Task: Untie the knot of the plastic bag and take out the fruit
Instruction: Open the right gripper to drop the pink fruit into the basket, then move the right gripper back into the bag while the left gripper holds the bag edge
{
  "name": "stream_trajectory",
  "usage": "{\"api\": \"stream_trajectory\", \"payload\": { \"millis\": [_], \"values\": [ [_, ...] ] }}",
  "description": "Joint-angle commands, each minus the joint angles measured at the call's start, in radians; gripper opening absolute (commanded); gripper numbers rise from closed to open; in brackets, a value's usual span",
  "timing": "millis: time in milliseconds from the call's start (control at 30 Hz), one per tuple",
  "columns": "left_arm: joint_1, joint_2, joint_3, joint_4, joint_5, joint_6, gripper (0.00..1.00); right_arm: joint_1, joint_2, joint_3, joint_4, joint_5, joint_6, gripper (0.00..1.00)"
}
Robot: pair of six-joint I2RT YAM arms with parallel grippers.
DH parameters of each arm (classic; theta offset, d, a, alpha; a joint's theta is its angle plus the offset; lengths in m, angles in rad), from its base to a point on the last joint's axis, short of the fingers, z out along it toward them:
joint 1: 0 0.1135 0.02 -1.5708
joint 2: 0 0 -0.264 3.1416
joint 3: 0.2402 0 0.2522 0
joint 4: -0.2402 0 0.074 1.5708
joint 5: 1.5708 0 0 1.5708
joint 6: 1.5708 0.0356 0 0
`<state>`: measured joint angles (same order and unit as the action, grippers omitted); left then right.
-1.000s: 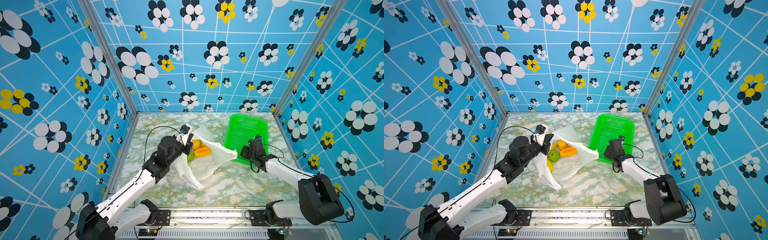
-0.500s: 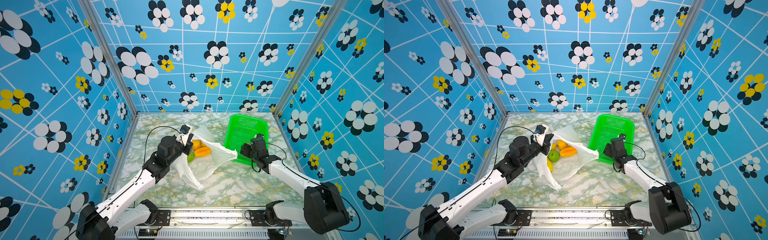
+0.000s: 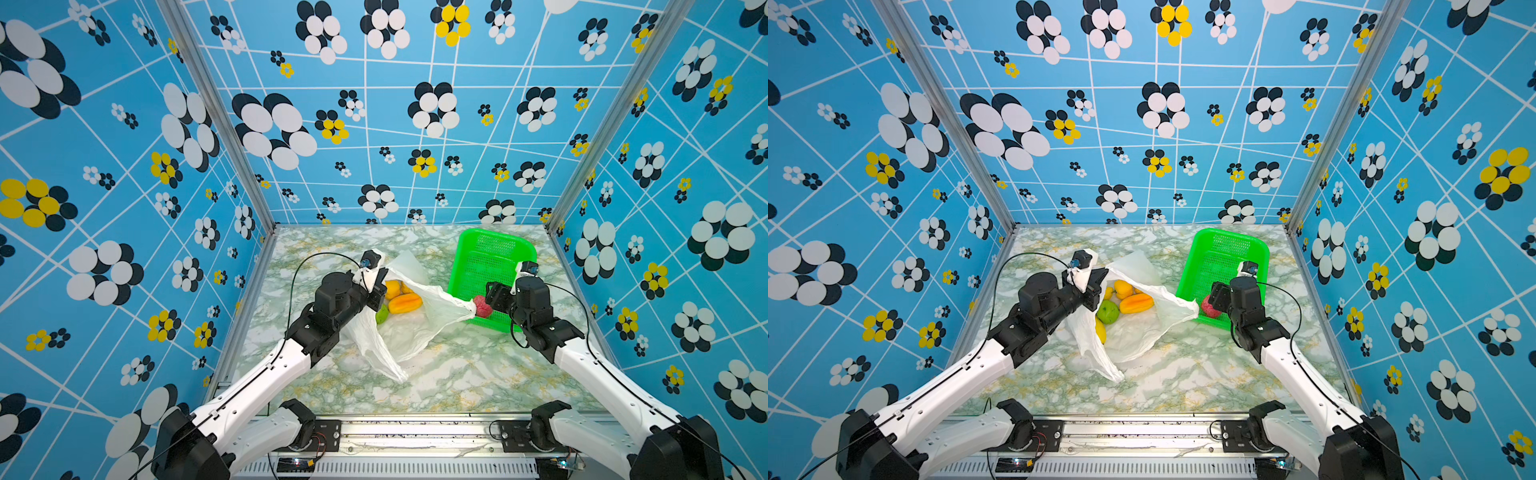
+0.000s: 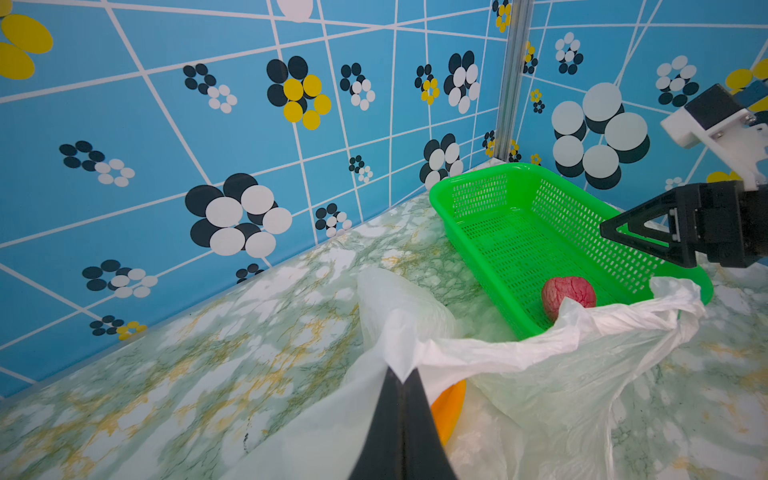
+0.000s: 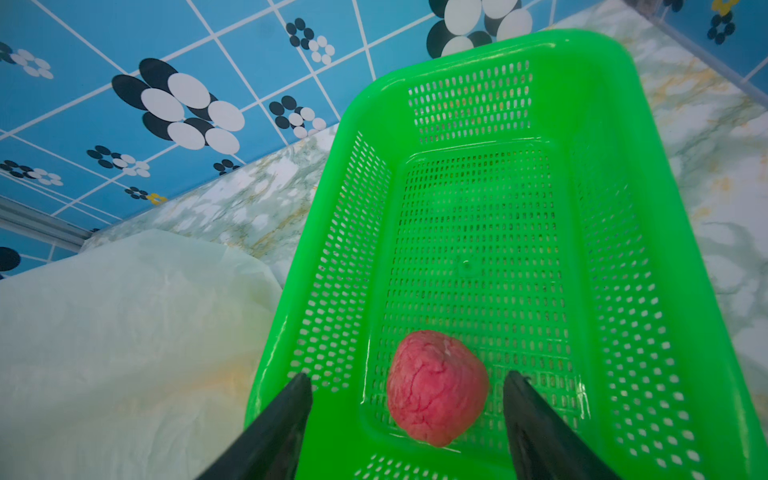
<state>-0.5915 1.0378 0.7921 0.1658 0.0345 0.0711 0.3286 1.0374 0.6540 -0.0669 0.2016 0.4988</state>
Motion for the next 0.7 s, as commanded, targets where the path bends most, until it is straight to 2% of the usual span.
{"api": "stream_trajectory", "payload": {
  "millis": [0, 167, 233, 300, 367, 533, 667],
  "values": [
    [-0.007, -0.012, 0.033, 0.015, 0.033, -0.051, 0.00, 0.092, -0.102, -0.054, 0.061, -0.068, -0.095, 0.73],
    [-0.007, -0.018, 0.127, -0.118, -0.069, -0.216, 0.00, 0.328, -0.401, -0.143, 0.076, -0.094, -0.286, 0.69],
    [-0.007, -0.024, 0.128, -0.123, -0.042, -0.250, 0.00, 0.378, -0.492, -0.159, 0.043, -0.095, -0.305, 0.60],
    [-0.007, -0.027, 0.130, -0.133, -0.036, -0.286, 0.00, 0.401, -0.525, -0.170, 0.040, -0.156, -0.295, 0.50],
    [-0.007, -0.031, 0.122, -0.126, -0.029, -0.310, 0.00, 0.435, -0.505, -0.181, 0.067, -0.223, -0.272, 0.41],
    [-0.006, -0.028, 0.111, -0.104, -0.024, -0.342, 0.00, 0.557, -0.330, -0.110, 0.088, -0.221, -0.299, 0.40],
    [-0.002, -0.054, 0.073, -0.056, -0.025, -0.340, 0.00, 0.596, -0.156, -0.092, 0.173, -0.252, -0.258, 0.40]
  ]
}}
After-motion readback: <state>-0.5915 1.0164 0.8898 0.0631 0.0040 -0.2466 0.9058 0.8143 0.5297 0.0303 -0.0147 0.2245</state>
